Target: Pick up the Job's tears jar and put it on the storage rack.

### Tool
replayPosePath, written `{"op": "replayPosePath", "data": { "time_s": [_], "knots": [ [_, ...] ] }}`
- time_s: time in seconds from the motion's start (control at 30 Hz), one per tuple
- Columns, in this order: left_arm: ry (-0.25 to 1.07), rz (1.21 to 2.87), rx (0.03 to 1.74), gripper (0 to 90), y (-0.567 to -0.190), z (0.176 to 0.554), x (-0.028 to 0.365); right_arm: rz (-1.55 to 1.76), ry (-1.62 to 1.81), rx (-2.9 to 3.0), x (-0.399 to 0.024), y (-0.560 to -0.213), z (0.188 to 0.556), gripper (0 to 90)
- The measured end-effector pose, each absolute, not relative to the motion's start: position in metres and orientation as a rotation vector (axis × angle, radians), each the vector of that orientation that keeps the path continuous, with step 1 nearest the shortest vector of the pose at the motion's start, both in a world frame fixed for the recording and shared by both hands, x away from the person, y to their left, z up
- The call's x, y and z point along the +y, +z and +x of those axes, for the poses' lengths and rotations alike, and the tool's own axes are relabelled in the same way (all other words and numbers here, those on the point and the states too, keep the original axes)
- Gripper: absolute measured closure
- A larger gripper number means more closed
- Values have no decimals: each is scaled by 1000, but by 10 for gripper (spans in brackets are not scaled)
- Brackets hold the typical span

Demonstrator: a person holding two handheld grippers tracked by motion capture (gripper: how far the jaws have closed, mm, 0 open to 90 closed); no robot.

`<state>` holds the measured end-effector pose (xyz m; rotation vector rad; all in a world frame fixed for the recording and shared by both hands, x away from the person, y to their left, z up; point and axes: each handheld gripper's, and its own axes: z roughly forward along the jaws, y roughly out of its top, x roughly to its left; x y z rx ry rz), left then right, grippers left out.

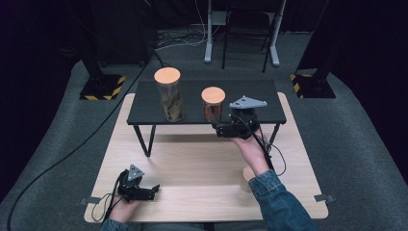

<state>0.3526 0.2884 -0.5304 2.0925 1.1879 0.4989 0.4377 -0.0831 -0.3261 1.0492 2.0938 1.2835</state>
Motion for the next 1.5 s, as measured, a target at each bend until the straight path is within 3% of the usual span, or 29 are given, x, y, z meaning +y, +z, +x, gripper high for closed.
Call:
{"op": "replayPosePath", "data": {
  "time_s": [0.73,1.5],
  "knots": [
    [498,2092,1189,11,-530,352,289,1060,1318,2066,-104,-344,411,69],
    [499,2091,1189,11,-530,352,289,1092,1340,2039,-126,-388,390,68]
  ]
}}
